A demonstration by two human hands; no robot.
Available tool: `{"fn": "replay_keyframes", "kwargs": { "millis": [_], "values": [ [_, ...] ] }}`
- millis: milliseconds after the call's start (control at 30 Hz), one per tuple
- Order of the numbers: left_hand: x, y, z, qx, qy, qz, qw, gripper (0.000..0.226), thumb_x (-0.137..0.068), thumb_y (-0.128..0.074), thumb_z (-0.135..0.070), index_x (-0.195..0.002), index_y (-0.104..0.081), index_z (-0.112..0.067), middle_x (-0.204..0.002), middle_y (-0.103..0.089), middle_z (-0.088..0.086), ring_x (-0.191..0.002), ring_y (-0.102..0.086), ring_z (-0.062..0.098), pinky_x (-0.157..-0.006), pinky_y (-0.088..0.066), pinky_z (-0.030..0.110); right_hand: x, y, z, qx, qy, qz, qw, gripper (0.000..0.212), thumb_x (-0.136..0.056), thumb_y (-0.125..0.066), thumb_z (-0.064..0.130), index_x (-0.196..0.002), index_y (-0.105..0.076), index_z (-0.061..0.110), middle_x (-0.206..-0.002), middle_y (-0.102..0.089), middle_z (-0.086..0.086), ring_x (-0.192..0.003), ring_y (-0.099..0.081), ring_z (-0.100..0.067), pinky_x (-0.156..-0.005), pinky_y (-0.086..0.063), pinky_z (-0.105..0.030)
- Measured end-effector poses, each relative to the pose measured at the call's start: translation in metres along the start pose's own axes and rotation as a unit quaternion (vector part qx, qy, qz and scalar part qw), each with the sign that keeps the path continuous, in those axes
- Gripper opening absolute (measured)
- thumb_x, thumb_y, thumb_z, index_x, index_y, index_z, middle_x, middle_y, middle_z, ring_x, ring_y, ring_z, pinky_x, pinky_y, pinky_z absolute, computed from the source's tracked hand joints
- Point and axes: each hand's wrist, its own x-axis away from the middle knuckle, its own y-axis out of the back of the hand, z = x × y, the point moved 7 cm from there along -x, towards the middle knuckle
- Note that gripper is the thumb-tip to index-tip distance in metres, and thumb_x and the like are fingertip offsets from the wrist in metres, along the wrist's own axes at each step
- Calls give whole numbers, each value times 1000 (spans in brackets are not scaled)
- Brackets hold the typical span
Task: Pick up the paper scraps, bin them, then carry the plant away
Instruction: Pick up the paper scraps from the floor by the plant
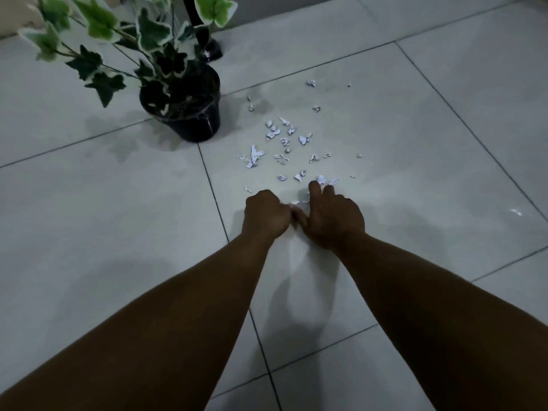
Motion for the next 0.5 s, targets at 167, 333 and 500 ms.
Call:
{"fn": "replay_keyframes", "kwargs": {
  "millis": [167,333,500],
  "values": [
    [-28,-9,-19,66,80,56,993,30,-90,-47,-16,-118,-52,-6,-112,-67,9,-107,-61,27,-81,-45,32,-16,12,7,57,179,-55,981,59,-84,-41,68,-90,-61,13,-58,-57,-10,-40,-54,-29,-44,-26,-25],
    [-40,0,-42,59,98,111,987,34,-93,-51,-8,-125,-52,4,-129,-54,18,-107,-57,28,-79,-49,28,-37,-1,12,35,225,16,974,41,-96,-41,38,-93,-70,10,-48,-53,-8,-43,-57,-31,-38,-37,-26],
    [-58,32,-59,-48,10,134,990,39,-77,-62,-9,-114,-52,-13,-112,-64,20,-98,-67,36,-82,-58,42,-51,8,6,-36,236,125,963,40,-103,-24,18,-137,-42,8,-103,-67,-17,-92,-66,-40,-68,-52,-42]
  ]
}}
